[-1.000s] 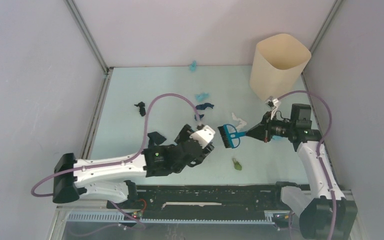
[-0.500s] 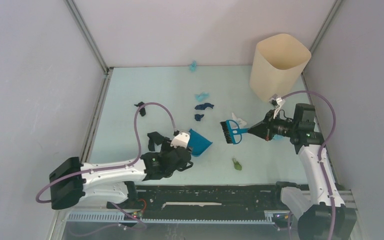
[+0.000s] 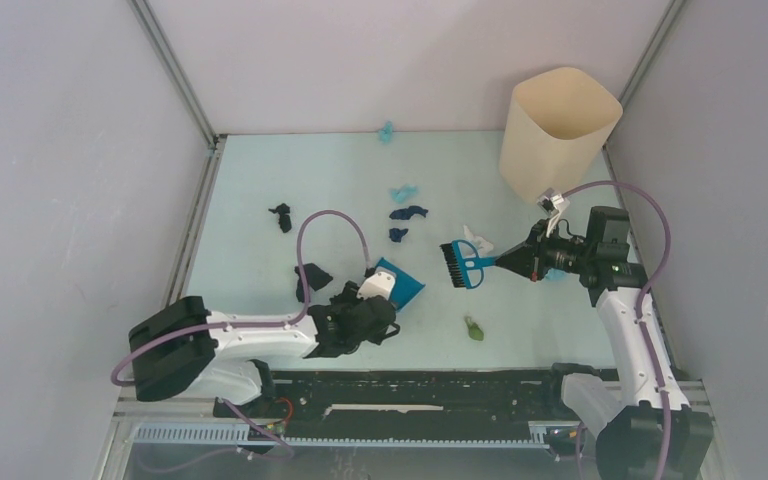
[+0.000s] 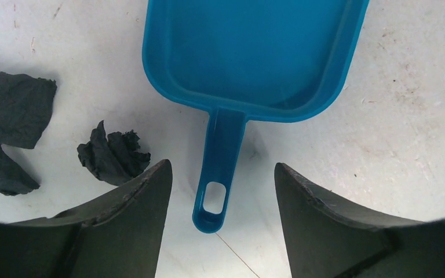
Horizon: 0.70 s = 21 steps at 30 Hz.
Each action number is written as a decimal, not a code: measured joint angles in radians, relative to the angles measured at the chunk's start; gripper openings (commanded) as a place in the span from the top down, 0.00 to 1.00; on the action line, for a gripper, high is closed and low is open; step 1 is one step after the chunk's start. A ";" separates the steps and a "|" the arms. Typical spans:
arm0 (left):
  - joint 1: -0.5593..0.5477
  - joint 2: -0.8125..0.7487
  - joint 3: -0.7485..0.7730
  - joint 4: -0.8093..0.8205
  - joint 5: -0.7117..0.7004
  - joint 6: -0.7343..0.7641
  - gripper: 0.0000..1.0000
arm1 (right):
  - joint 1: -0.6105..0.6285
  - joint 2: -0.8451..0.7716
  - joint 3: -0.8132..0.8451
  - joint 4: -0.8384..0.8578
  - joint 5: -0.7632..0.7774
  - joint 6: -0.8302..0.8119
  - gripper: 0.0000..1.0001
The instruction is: Sweep away the paper scraps from the table
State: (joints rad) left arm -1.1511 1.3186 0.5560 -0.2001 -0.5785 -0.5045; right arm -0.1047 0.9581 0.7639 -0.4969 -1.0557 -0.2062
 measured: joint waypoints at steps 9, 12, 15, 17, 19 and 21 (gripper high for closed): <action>0.018 0.060 0.000 0.051 0.021 0.017 0.41 | 0.000 0.004 0.000 0.000 0.000 0.000 1.00; 0.018 0.071 0.000 0.067 0.028 0.019 0.42 | 0.000 0.008 0.000 0.000 0.001 0.000 1.00; 0.018 0.078 0.000 0.083 0.032 0.019 0.46 | 0.000 0.012 0.000 0.000 0.001 0.000 1.00; 0.019 0.080 0.000 0.091 0.037 0.019 0.47 | 0.000 0.013 0.000 0.000 0.001 -0.001 1.00; 0.019 0.079 -0.008 0.106 0.040 0.019 0.50 | 0.000 0.013 0.000 0.000 0.001 -0.001 1.00; 0.019 0.066 -0.034 0.142 0.044 0.018 0.52 | 0.000 0.014 0.000 0.000 0.001 -0.001 1.00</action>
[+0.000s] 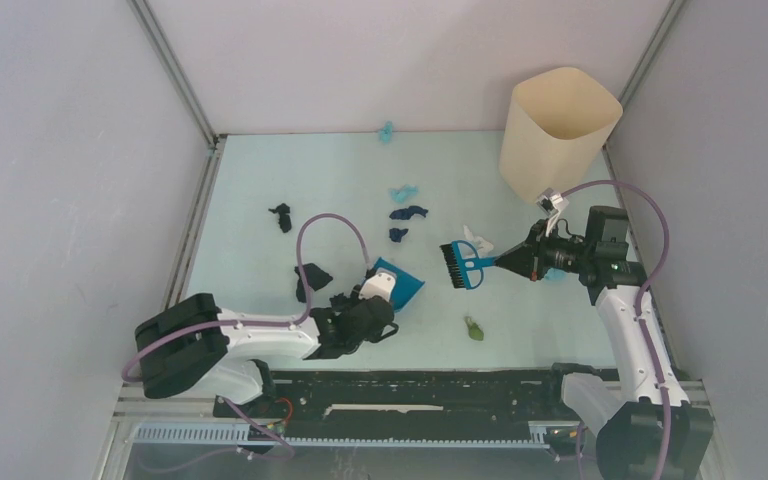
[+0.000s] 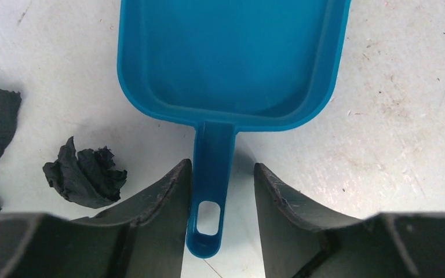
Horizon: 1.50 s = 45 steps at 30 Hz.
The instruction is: Sweep away the paper scraps from the table
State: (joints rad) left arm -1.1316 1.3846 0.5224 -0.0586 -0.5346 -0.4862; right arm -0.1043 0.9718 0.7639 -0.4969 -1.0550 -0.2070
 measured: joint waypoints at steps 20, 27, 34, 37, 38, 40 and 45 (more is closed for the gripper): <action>-0.029 -0.154 -0.003 -0.164 0.023 0.009 0.78 | -0.005 0.010 0.000 -0.001 0.006 -0.004 1.00; -0.071 -0.349 0.270 -0.481 0.037 0.013 1.00 | -0.018 0.007 0.016 -0.061 0.047 -0.048 1.00; -0.037 -0.361 0.452 -0.587 -0.024 0.114 1.00 | 0.101 0.007 0.266 -0.368 0.233 -0.312 1.00; 0.000 -0.321 0.464 -0.581 -0.055 0.156 1.00 | 0.185 0.030 0.315 -0.491 0.299 -0.417 1.00; 0.021 -0.317 0.444 -0.559 -0.057 0.168 1.00 | 0.221 0.047 0.319 -0.534 0.321 -0.446 1.00; 0.060 -0.322 0.395 -0.523 -0.052 0.183 1.00 | 0.288 0.093 0.319 -0.612 0.361 -0.484 1.00; 0.149 -0.381 0.257 -0.449 0.037 0.231 1.00 | 0.404 0.290 0.316 -0.719 0.422 -0.533 1.00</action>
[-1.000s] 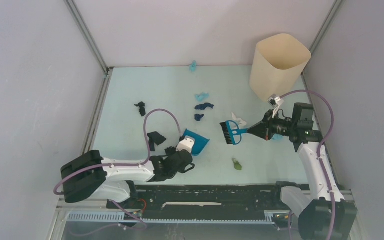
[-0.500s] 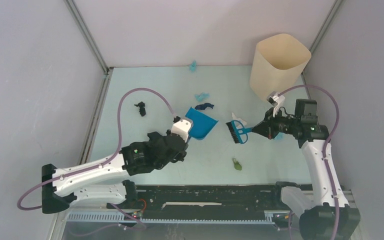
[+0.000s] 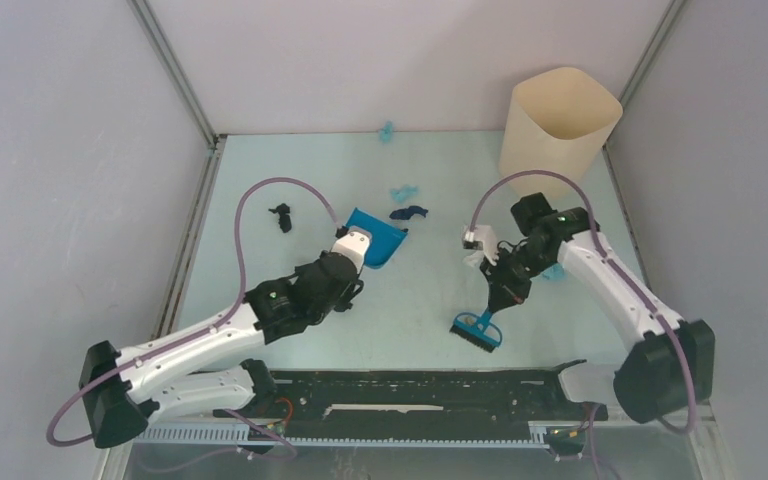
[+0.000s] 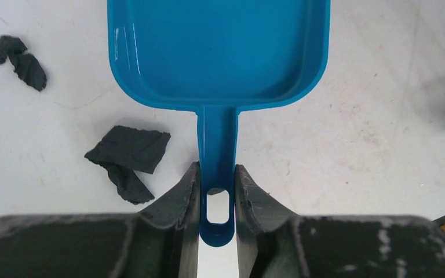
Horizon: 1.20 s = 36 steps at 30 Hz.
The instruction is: Sweep away the paper scraps from the table
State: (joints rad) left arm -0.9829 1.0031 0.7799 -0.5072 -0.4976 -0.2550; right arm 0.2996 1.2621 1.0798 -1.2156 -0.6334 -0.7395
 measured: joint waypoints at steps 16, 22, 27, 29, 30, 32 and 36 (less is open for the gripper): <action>0.011 -0.097 -0.013 0.079 0.009 0.031 1.00 | 0.041 0.395 0.440 -0.003 0.308 0.009 1.00; 0.011 -0.086 -0.013 0.079 0.035 0.032 1.00 | -0.109 0.388 0.593 -0.077 0.161 0.028 1.00; 0.011 -0.079 -0.013 0.079 0.053 0.032 1.00 | -0.312 0.241 0.496 -0.120 0.118 0.103 1.00; 0.011 -0.069 -0.013 0.079 0.061 0.032 1.00 | -0.393 0.118 0.398 -0.092 0.176 0.156 1.00; 0.011 -0.063 -0.013 0.078 0.065 0.032 1.00 | -0.429 0.045 0.344 -0.066 0.220 0.185 1.00; 0.011 -0.053 -0.013 0.078 0.069 0.032 1.00 | -0.485 -0.100 0.250 -0.027 0.306 0.227 1.00; 0.011 -0.035 -0.013 0.074 0.086 0.032 1.00 | -0.609 -0.348 0.082 0.068 0.489 0.264 1.00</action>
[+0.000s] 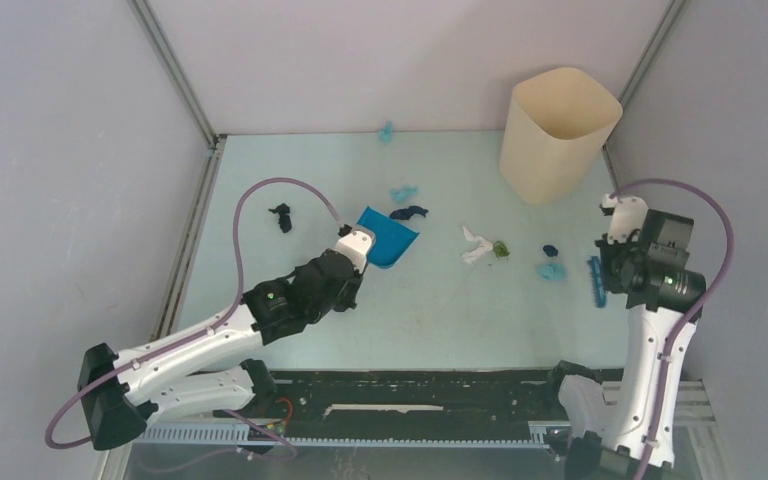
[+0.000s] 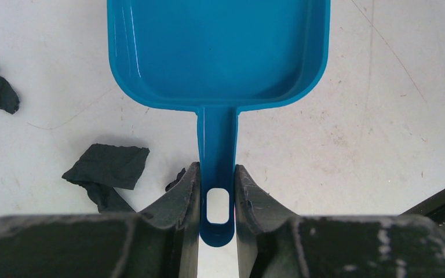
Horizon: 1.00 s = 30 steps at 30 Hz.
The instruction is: Sweep away the paper scraps from the table
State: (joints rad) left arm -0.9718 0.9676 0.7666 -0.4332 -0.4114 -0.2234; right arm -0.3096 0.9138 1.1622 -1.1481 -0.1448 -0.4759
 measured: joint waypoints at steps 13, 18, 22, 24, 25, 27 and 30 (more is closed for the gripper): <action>0.000 0.019 0.000 -0.013 0.008 0.005 1.00 | -0.241 0.128 -0.227 0.214 0.325 -0.018 1.00; 0.000 0.039 0.000 -0.025 0.008 0.010 1.00 | -0.194 0.169 -0.227 0.226 0.315 0.016 1.00; 0.000 0.045 0.000 -0.026 0.013 0.015 1.00 | -0.058 0.204 -0.227 0.233 0.312 0.068 1.00; 0.000 0.045 0.000 -0.027 0.016 0.015 1.00 | 0.011 0.223 -0.227 0.241 0.313 0.094 1.00; 0.000 0.045 0.000 -0.027 0.016 0.016 1.00 | 0.048 0.233 -0.227 0.246 0.317 0.106 1.00; 0.000 0.046 0.000 -0.028 0.016 0.016 1.00 | 0.128 0.253 -0.227 0.259 0.325 0.130 1.00; 0.000 0.049 0.000 -0.031 0.017 0.016 1.00 | 0.219 0.271 -0.223 0.266 0.319 0.159 1.00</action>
State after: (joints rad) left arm -0.9718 1.0168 0.7670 -0.4641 -0.3946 -0.2070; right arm -0.0902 1.1847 0.9394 -0.8818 0.1741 -0.3168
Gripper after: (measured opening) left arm 0.252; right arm 0.056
